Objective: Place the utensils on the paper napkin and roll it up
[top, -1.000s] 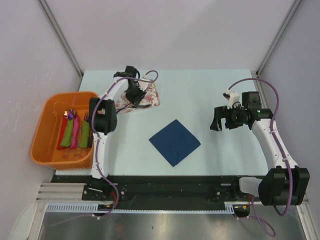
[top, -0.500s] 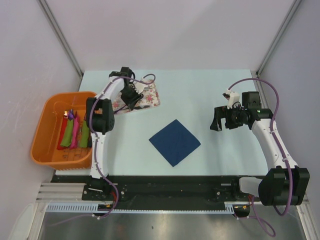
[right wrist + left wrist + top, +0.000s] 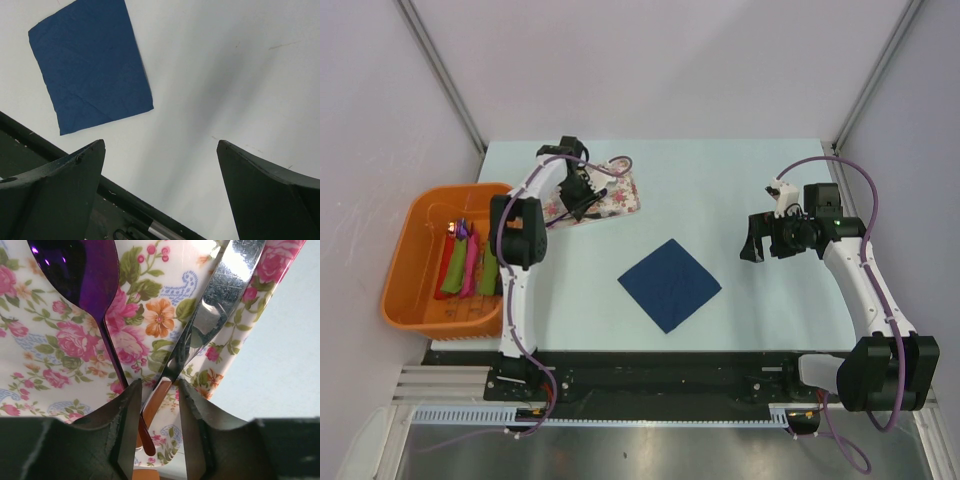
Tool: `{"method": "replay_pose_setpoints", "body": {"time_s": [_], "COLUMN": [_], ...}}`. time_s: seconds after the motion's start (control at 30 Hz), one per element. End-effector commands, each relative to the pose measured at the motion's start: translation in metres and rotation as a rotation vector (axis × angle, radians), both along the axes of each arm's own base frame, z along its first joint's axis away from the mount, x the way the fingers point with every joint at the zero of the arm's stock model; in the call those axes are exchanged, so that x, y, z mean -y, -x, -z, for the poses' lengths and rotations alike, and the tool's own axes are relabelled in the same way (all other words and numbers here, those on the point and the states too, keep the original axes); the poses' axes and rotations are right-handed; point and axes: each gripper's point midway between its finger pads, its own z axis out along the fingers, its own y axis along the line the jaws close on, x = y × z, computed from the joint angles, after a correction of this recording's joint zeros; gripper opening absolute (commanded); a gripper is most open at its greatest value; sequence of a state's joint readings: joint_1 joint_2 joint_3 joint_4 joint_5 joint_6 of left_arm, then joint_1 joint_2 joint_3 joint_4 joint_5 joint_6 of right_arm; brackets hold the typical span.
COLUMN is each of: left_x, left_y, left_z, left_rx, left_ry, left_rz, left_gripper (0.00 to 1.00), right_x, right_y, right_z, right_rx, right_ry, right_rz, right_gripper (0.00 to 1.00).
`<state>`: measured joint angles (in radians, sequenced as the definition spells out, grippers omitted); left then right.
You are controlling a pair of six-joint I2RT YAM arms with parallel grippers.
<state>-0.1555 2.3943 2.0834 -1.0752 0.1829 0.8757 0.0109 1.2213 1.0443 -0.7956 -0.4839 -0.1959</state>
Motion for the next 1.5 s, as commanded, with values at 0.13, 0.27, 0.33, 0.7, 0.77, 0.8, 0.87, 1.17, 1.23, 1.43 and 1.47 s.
{"method": "replay_pose_setpoints", "body": {"time_s": [0.13,0.27,0.33,0.7,0.77,0.8,0.87,1.17,1.23,1.43,1.47], "left_x": [0.005,0.006,0.007,0.031,0.036,0.041,0.046,0.057,0.061,0.084,0.096], "left_y": [0.009,0.013,0.014,-0.007,-0.011,-0.012,-0.014,-0.018,-0.017,-0.007,0.005], "left_z": [0.016,0.025,0.028,-0.015,-0.031,-0.038,-0.052,-0.078,-0.082,-0.121,-0.125], "left_rx": [0.076,0.076,0.069,0.135,0.159,0.167,0.187,0.193,0.193,0.187,0.148], "left_ry": [-0.087,-0.090,-0.089,0.031,0.062,0.091,0.120,0.178,0.194,0.313,0.365], "left_rz": [0.158,0.175,0.183,0.139,0.121,0.119,0.108,0.047,0.013,-0.155,-0.139], "left_gripper": [0.34,0.33,0.29,0.00,0.00,0.00,0.00,0.00,0.00,0.00,0.00], "right_x": [0.002,0.001,0.001,0.002,0.001,0.001,0.000,0.000,-0.001,-0.001,-0.001], "right_y": [-0.004,-0.004,-0.004,-0.004,-0.004,-0.004,-0.003,-0.004,-0.004,-0.005,-0.005], "right_z": [-0.005,-0.004,-0.004,-0.006,-0.006,-0.007,-0.006,-0.009,-0.008,-0.011,-0.011], "right_rx": [0.027,0.024,0.024,0.030,0.029,0.033,0.031,0.038,0.036,0.040,0.040], "right_ry": [0.009,0.009,0.009,0.007,0.006,0.005,0.001,-0.002,-0.005,-0.010,-0.011], "right_rz": [-0.009,-0.011,-0.011,-0.007,-0.008,-0.010,-0.011,-0.012,-0.012,-0.008,-0.008], "right_gripper": [1.00,1.00,1.00,1.00,1.00,1.00,1.00,1.00,1.00,1.00,1.00]}}
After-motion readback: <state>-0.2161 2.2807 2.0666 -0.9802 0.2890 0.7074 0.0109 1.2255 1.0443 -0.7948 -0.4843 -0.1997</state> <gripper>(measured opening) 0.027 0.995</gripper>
